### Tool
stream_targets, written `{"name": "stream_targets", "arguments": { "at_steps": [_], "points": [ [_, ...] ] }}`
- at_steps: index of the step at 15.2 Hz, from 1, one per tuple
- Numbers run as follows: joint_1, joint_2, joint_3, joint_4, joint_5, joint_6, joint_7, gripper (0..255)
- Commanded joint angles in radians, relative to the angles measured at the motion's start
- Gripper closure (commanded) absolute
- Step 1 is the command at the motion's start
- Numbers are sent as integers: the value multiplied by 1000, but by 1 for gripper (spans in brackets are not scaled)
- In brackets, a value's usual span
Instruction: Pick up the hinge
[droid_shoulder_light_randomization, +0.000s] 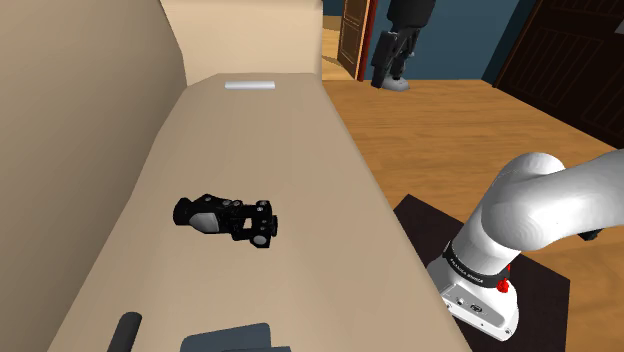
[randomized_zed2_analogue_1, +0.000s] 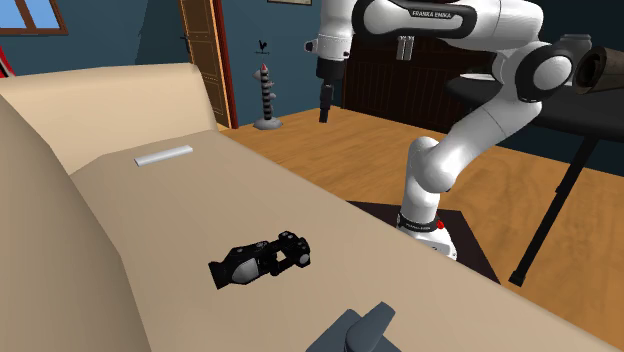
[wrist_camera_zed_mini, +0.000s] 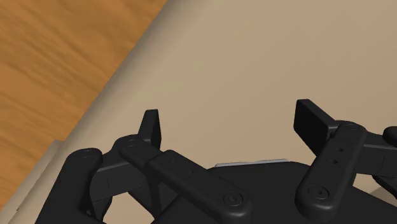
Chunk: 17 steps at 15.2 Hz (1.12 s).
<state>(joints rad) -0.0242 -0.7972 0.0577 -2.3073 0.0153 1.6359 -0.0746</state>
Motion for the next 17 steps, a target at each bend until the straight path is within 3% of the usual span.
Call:
{"name": "stream_targets", "arguments": {
  "at_steps": [1, 10, 17],
  "points": [
    [0, 0, 0, 0, 0, 0, 0, 0],
    [75, 195, 154, 42, 54, 128, 67, 0],
    [119, 377, 275, 119, 56, 211, 126, 0]
  ]
}}
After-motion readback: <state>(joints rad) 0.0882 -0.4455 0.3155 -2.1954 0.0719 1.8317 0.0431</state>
